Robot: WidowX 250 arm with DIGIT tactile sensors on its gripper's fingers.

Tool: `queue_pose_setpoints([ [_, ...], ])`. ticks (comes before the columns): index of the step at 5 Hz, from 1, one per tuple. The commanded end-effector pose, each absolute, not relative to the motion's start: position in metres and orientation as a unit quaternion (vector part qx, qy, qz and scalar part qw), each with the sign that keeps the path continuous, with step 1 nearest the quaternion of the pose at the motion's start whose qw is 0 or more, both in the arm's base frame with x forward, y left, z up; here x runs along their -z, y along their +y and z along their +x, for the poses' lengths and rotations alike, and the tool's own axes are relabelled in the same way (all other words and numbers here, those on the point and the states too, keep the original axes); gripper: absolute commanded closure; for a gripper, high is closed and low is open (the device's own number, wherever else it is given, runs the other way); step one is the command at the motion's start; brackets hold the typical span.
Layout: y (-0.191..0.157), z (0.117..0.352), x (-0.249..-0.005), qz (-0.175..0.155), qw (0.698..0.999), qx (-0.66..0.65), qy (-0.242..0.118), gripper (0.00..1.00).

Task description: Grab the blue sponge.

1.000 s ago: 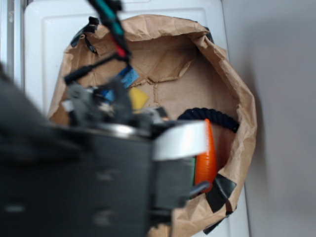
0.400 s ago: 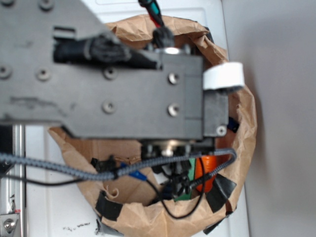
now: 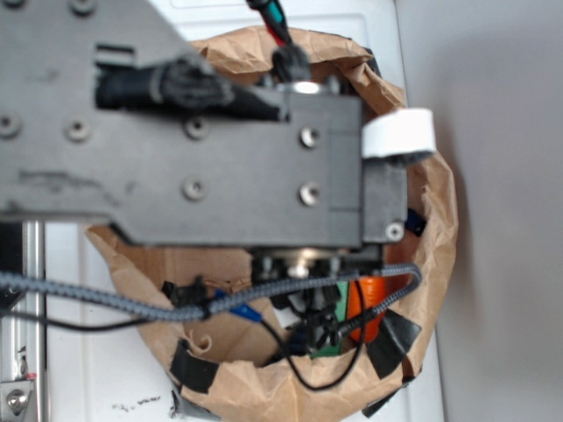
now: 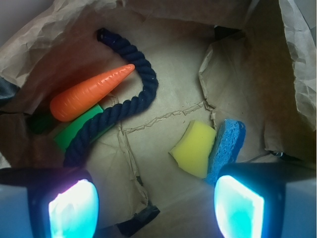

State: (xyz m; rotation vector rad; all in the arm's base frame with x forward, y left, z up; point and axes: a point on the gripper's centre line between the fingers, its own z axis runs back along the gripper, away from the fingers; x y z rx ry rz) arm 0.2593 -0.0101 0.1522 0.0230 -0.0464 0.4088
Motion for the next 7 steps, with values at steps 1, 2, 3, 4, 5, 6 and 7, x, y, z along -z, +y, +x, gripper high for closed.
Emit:
queue_pose_setpoints([
  [1, 0.031, 0.276, -0.114, 0.023, 0.968, -0.24, -0.069, 0.0],
  [2, 0.05, 0.273, -0.097, 0.025, 0.967, -0.239, -0.082, 0.0],
  [3, 0.064, 0.267, -0.09, 0.012, 0.969, -0.232, -0.086, 0.0],
  [4, 0.073, 0.269, -0.089, 0.032, 0.959, -0.269, -0.081, 0.0],
  [5, 0.081, 0.261, -0.097, 0.059, 0.954, -0.285, -0.066, 0.0],
  [6, 0.098, 0.254, -0.109, 0.049, 0.959, -0.276, -0.047, 0.0],
  [7, 0.103, 0.249, -0.104, 0.044, 0.96, -0.273, -0.049, 0.0],
])
